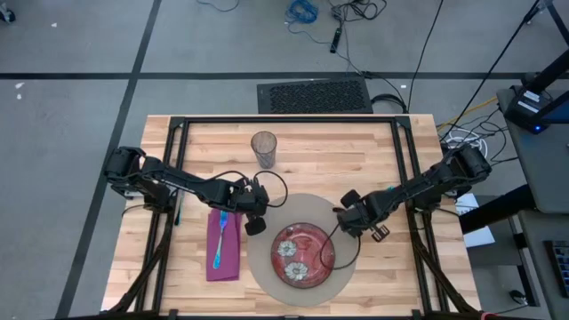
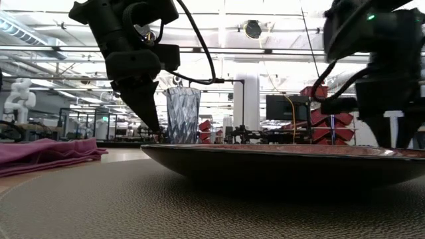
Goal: Set table place
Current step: Move the blue table knife to the right side of the gray placemat
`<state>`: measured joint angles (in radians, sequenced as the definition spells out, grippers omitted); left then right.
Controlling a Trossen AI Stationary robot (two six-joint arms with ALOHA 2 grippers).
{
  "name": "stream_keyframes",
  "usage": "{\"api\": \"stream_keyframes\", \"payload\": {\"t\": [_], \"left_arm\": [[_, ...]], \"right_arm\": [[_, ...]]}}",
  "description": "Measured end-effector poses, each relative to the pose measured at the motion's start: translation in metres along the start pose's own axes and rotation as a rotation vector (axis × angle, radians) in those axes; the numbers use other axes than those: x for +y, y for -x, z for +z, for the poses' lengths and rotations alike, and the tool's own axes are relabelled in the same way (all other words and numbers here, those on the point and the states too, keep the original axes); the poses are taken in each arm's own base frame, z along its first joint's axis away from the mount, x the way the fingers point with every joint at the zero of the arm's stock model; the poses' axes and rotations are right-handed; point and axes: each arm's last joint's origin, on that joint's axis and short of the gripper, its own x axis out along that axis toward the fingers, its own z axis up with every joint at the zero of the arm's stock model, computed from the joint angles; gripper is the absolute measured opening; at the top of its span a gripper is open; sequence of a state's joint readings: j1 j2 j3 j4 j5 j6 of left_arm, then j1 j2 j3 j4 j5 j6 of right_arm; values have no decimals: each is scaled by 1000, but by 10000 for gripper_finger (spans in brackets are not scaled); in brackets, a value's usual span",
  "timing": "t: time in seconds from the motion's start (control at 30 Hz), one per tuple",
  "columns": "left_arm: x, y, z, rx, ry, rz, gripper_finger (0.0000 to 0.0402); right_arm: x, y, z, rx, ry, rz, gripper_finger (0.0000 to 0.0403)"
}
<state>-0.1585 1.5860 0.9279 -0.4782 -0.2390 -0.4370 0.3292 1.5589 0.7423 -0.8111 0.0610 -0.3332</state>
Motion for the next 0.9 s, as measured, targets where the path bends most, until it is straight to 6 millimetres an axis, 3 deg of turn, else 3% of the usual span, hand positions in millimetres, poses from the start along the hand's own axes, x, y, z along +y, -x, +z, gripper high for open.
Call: {"api": "stream_keyframes", "payload": {"t": [0.47,0.9], "left_arm": [[0,0,0,0,2,0,0],[-1,0,1,-12,9,-6,0]], "right_arm": [[50,2,12,-2,208,-70,17],[68,9,21,-55,226,-54,18]]}}
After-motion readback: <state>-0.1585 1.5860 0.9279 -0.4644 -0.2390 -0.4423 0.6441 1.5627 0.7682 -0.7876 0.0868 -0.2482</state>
